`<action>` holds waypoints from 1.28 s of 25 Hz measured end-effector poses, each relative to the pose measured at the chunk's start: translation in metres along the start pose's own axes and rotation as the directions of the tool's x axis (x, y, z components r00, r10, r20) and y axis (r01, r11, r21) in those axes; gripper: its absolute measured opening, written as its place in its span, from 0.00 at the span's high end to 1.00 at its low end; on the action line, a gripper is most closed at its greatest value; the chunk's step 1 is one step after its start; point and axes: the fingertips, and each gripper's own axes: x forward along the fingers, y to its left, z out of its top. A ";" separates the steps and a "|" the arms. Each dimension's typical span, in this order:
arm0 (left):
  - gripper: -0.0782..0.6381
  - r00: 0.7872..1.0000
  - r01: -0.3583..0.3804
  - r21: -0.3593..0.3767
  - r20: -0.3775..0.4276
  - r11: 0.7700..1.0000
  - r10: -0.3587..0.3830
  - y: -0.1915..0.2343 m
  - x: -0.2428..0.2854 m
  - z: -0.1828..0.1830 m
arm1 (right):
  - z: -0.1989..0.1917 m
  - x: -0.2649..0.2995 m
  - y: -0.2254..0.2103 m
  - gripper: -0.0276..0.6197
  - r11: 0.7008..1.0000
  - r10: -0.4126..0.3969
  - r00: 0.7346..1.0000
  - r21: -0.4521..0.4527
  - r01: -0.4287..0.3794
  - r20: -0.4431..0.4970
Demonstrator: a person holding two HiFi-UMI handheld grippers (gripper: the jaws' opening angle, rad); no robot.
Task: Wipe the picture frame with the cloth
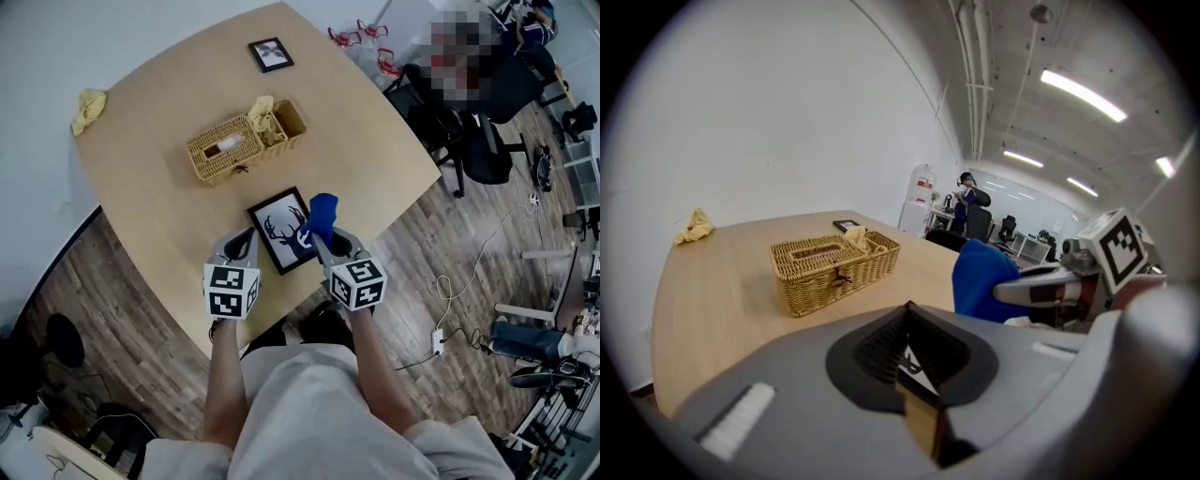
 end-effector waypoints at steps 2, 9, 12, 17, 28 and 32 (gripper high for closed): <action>0.82 1.000 0.001 -0.002 -0.009 1.000 -0.001 0.002 0.001 -0.004 | 0.002 0.008 0.005 0.87 1.000 0.015 1.000 -0.013 -0.015 -0.006; 0.82 0.999 -0.015 -0.028 -0.042 0.999 0.014 -0.001 0.008 -0.026 | -0.006 0.027 0.010 0.87 0.996 0.080 0.995 -0.045 -0.083 -0.063; 0.82 0.998 -0.039 -0.038 -0.048 0.999 0.037 -0.001 0.012 -0.030 | -0.003 0.039 0.014 0.87 0.990 0.132 0.989 -0.045 -0.135 -0.068; 0.82 0.993 -0.106 -0.058 -0.059 0.993 0.103 -0.002 0.016 -0.029 | 0.002 0.058 0.022 0.87 0.965 0.234 0.965 -0.095 -0.245 -0.116; 0.82 0.967 -0.061 -0.035 -0.252 0.998 0.050 -0.025 0.058 -0.086 | 0.017 0.098 0.029 0.87 0.833 0.362 0.896 -0.342 -0.435 -0.256; 0.82 0.946 -0.011 0.030 -0.323 0.999 0.020 -0.026 0.072 -0.100 | 0.007 0.122 0.019 0.87 0.736 0.309 0.886 -0.503 -0.453 -0.346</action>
